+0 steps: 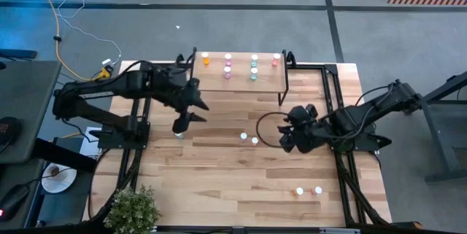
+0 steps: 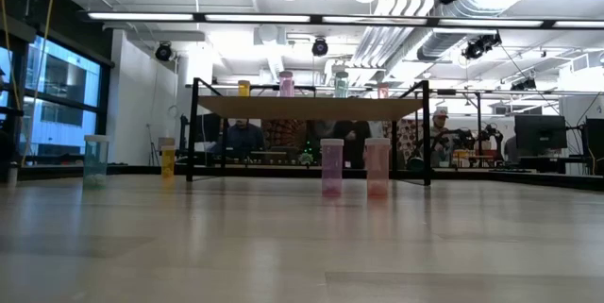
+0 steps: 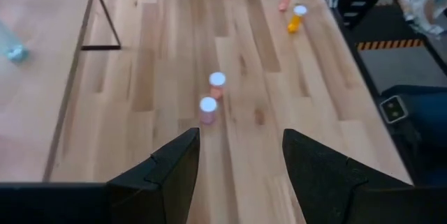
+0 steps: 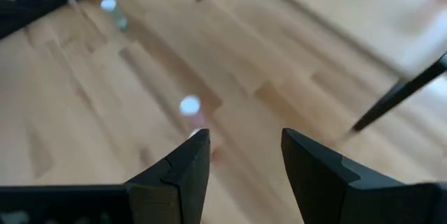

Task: Pick and place medicine bottles onto shelf by color
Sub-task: Put the bottom red pill bottle on the shelf aligned with the other red pill bottle

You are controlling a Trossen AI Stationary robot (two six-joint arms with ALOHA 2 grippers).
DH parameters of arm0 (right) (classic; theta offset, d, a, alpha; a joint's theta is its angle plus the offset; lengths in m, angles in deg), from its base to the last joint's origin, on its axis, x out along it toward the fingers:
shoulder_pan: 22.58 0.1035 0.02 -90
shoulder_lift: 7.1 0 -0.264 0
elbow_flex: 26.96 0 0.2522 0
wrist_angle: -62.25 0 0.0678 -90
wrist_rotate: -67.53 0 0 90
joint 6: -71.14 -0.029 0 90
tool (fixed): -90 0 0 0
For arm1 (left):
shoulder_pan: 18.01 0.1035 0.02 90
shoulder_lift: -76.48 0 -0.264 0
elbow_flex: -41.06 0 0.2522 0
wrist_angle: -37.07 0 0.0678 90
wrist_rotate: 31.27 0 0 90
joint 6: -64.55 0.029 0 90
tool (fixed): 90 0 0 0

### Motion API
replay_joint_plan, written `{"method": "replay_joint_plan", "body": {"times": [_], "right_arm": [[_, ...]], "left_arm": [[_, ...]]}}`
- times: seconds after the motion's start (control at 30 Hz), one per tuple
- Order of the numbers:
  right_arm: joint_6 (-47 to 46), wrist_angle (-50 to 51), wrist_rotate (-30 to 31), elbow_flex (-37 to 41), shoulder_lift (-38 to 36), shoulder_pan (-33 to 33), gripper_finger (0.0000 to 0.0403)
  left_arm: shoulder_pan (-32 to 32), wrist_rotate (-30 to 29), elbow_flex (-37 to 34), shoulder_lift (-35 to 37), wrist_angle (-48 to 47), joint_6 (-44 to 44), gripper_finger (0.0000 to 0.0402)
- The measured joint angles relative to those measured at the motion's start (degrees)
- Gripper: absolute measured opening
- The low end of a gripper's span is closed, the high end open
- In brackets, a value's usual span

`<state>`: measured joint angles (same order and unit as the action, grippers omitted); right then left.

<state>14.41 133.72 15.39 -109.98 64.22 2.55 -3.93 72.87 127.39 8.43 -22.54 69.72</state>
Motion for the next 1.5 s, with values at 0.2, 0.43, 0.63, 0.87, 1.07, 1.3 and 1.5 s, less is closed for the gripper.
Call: {"method": "replay_joint_plan", "body": {"times": [0.2, 0.43, 0.63, 0.87, 1.07, 1.3, 1.5], "right_arm": [[-10.1, 2.71, -4.18, 0.0, 1.54, 5.79, 0.017], [-22.84, 6.73, -4.49, 0.0, 4.95, 14.57, 0.017], [-37.08, 11.91, -3.79, 0.0, 9.4, 22.1, 0.017], [-54.45, 14.26, -4.58, 0.0, 13.61, 29.63, 0.017], [-65.24, 13.91, -6.68, 0.0, 16.63, 34.54, 0.017], [-72.27, 10.46, -6.88, 0.0, 19.54, 38.54, 0.017], [-71.97, 5.07, -6.88, 0.0, 19.88, 39.18, 0.017]], "left_arm": [[-4.67, -4.09, -4.65, 4.51, 2.8, -4.06, 0.0195], [-9.59, -9.06, -7.27, 6.43, 5.48, -5.01, 0.0195], [-11.2, -9.9, -7.27, 6.47, 6.85, -5.02, 0.0195], [-11.26, -9.89, -7.27, 6.47, 6.93, -5.73, 0.0195], [-11.25, -9.88, -7.27, 6.47, 6.99, -6.05, 0.0195], [-11.25, -10.26, -7.27, 6.47, 7.02, -6.55, 0.0195], [-11.25, -10.56, -7.27, 6.47, 7.19, -6.73, 0.0195]]}}
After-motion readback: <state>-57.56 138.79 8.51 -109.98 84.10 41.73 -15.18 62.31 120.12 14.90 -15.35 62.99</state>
